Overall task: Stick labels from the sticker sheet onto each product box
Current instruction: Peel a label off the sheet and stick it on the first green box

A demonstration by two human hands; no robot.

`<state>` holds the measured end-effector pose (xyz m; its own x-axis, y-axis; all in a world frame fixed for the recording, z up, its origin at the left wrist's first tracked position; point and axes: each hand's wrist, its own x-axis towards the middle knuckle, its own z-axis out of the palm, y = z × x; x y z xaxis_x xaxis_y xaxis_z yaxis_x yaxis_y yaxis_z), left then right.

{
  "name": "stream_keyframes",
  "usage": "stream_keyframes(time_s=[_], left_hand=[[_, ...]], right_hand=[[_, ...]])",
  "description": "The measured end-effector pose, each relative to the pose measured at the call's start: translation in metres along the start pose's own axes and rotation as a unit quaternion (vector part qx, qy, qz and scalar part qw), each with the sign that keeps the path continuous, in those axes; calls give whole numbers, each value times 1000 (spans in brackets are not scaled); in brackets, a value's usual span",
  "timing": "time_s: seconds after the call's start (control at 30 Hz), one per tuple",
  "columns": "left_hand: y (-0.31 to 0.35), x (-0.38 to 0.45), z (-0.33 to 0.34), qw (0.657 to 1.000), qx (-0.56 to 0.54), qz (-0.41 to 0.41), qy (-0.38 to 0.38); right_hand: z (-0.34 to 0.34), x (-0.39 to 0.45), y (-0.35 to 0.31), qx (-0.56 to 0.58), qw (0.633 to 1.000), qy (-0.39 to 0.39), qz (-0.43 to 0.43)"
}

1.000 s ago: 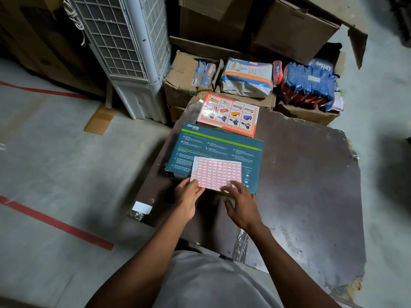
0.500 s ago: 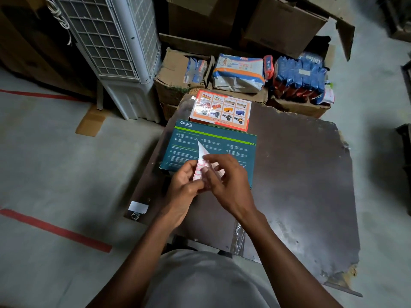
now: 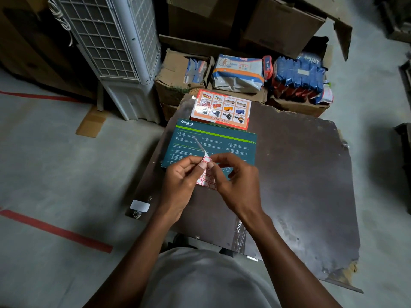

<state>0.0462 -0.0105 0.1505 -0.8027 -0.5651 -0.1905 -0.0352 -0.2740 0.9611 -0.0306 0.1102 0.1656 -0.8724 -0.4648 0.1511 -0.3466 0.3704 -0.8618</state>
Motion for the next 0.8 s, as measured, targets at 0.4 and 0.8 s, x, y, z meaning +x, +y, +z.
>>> stream_keyframes(time_s=[0.4,0.8], left_hand=[[1,-3,0,996,76,39,-6],[3,-2,-5,968,210,125,-50]], right_hand=[[1,-3,1,-40,999,9,17],[-6,6,-7,63,988,-56,126]])
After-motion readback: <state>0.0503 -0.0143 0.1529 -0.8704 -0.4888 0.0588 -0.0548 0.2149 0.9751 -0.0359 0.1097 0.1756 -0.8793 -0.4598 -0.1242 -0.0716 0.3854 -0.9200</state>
